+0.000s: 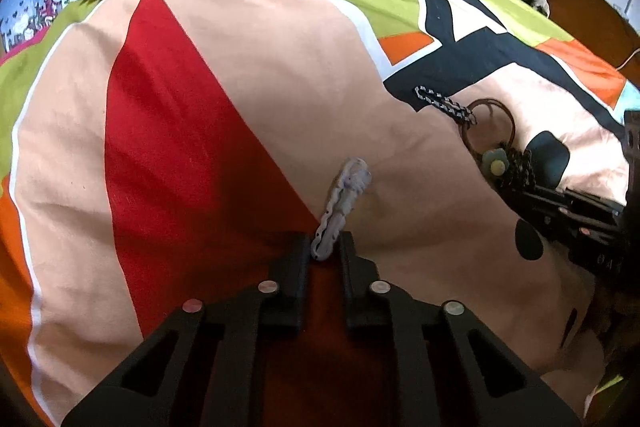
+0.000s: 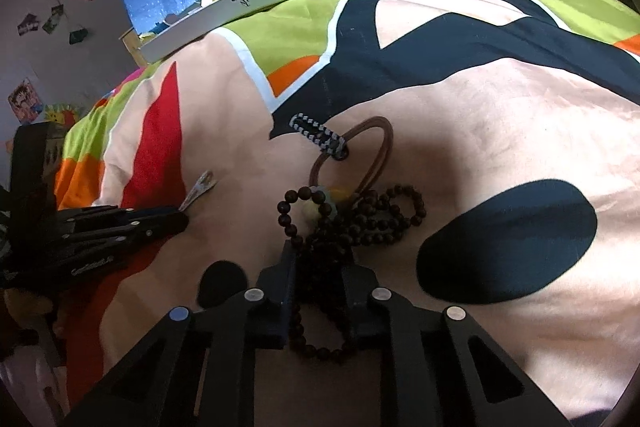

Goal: Organize jewelry
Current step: 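Close the right tool on the black bead necklace and lift it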

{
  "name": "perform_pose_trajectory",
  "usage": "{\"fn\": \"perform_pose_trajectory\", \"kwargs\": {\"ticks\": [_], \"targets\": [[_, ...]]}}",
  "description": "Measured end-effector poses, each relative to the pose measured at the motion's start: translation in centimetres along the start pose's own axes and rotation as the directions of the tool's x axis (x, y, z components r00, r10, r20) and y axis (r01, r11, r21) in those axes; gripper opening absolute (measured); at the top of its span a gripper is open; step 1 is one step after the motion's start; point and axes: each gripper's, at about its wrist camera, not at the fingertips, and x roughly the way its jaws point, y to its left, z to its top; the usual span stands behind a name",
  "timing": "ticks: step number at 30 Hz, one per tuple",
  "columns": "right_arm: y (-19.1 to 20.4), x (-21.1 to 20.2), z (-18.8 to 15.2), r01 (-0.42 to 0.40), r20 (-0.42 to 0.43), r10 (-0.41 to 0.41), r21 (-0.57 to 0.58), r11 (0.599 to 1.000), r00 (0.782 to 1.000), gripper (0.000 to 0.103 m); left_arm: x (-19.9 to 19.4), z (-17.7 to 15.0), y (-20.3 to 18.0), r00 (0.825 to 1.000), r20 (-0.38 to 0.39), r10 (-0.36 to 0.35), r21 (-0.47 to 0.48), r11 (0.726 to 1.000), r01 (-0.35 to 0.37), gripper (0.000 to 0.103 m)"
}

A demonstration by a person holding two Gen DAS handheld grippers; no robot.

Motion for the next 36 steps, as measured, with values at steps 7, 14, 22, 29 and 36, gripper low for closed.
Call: {"fn": "perform_pose_trajectory", "kwargs": {"ticks": [7, 14, 22, 29, 36], "targets": [[0.6, -2.0, -1.8, -0.037, 0.053, 0.034, 0.054, 0.998, 0.998, 0.014, -0.6, -0.1, -0.1, 0.998, 0.001, -0.060, -0.023, 0.998, 0.060, 0.000], [1.3, -3.6, -3.8, -0.037, 0.101, 0.030, 0.065, 0.997, 0.994, 0.014, -1.5, -0.9, -1.5, 0.992, -0.007, -0.127, -0.038, 0.991, 0.126, 0.000], [1.8, -4.6, -4.6, -0.076, 0.129, 0.065, 0.079, 0.994, 0.990, 0.014, -3.6, -2.7, -4.4, 0.989, 0.021, -0.148, -0.021, 0.989, 0.149, 0.000], [3.8, -5.8, -5.3, -0.059, 0.137, 0.059, -0.008, 0.998, 0.989, 0.014, -5.5, -3.6, -5.1, 0.989, 0.077, -0.127, -0.061, 0.989, 0.132, 0.000], [5.3, -7.6, -5.5, -0.019, 0.171, 0.031, -0.071, 0.997, 0.985, 0.013, -7.8, -3.9, -6.0, 0.981, 0.152, -0.119, -0.048, 0.991, 0.128, 0.000]]}}
